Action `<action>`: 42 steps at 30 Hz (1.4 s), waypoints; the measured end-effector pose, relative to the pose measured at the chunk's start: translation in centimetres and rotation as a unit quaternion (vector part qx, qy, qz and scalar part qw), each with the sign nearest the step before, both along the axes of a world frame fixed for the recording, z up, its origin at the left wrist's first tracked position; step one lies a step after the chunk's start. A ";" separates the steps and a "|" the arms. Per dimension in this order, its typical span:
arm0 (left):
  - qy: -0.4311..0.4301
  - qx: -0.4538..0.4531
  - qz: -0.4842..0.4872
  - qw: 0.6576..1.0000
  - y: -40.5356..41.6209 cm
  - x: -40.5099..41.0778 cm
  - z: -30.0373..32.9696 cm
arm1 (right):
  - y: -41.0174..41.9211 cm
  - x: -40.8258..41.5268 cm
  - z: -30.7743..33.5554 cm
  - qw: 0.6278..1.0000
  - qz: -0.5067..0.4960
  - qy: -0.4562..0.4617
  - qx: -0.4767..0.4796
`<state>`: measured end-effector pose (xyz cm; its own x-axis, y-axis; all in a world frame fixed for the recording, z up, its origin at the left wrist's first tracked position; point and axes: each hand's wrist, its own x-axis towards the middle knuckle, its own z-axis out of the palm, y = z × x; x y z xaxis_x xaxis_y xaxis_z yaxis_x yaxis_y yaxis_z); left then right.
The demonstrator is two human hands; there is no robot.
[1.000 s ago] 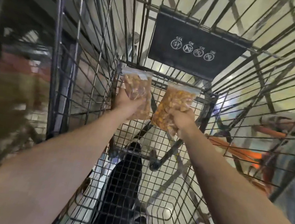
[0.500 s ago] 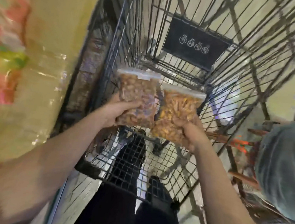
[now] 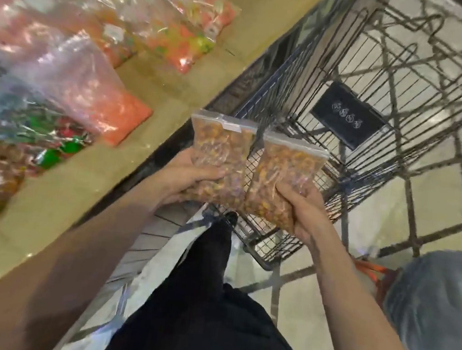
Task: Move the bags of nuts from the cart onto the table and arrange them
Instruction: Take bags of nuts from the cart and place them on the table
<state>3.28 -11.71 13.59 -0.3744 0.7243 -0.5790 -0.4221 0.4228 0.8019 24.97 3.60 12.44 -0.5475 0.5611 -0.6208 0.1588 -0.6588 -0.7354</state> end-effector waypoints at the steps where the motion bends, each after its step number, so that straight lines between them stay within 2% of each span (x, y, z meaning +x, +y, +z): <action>1: 0.015 0.006 0.007 1.000 -1.9 0.4 0.9 | -1.2 -0.3 0.7 1.000 0.015 0.003 0.004; 4: 0.043 0.018 0.024 0.999 -7.5 1.2 3.1 | -4.6 -1.4 2.8 0.998 0.063 0.009 0.004; 11: 0.052 0.014 0.181 0.982 -19.5 2.7 5.3 | -11.7 -4.8 5.5 0.982 0.185 0.033 0.034; 17: 0.049 0.048 0.302 0.951 -27.9 3.2 7.1 | -18.1 -8.6 6.9 0.964 0.258 0.048 0.045; 26: 0.075 0.052 0.412 0.907 -43.6 3.8 8.4 | -32.0 -14.8 8.6 0.919 0.387 0.048 0.056; 33: 0.035 0.103 0.482 0.869 -56.4 2.9 10.1 | -44.1 -17.4 10.1 0.891 0.449 0.061 0.032; 37: 0.039 0.114 0.511 0.851 -61.8 1.3 10.9 | -50.0 -18.5 10.7 0.889 0.452 0.069 0.020; 42: 0.058 0.085 0.546 0.832 -65.7 -0.9 11.2 | -55.0 -20.5 11.3 0.897 0.435 0.072 0.023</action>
<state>2.37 -77.45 24.84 -0.9083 -0.0161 -0.4179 -0.3965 -0.2847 0.8728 4.46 -51.37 23.75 -0.8633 -0.0933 -0.4959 0.4993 -0.3001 -0.8128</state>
